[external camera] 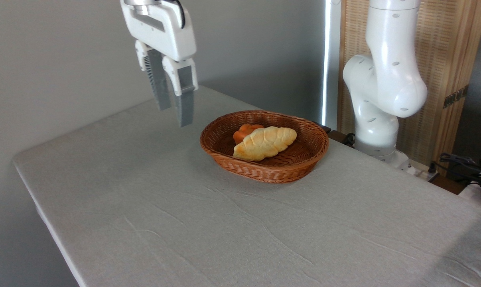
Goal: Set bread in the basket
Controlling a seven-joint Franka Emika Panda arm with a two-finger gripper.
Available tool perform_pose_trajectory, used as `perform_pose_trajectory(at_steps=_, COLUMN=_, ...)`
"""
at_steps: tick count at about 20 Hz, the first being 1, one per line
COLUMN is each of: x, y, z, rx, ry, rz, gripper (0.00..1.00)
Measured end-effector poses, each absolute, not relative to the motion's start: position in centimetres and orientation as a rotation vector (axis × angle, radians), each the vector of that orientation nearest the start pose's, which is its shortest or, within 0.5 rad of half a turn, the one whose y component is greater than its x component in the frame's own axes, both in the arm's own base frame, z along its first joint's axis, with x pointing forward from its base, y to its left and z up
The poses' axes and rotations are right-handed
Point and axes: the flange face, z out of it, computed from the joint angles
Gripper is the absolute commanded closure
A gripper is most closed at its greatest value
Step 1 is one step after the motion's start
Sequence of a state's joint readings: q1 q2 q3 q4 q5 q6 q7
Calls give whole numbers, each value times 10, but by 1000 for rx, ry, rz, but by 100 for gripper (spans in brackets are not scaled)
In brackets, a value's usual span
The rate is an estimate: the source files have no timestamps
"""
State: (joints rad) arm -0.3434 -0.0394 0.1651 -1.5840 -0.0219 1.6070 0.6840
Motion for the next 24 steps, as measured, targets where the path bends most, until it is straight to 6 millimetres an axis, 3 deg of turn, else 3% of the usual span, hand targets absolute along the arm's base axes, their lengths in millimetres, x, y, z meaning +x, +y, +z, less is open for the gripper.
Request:
perform_pose_trajectory(at_steps=5, x=547, y=-95, z=638, rx=-2867, ry=1292, rz=-127, gripper=0)
perform_pose_trajectory(at_steps=9, x=552, y=-64, z=640, rx=-2924, ry=1185, rz=-134, gripper=0)
perform_pose_trajectory(at_steps=14, x=549, y=-39, z=638, rx=-2977, ry=1128, rz=-77, gripper=0)
perform_pose_trajectory(at_steps=21, x=544, y=-40, z=635, rx=-3003, ry=1105, rz=-19, gripper=0)
perform_pose_trajectory(at_steps=24, x=543, y=-55, z=635, rx=-2974, ry=1145, rz=-11, gripper=0)
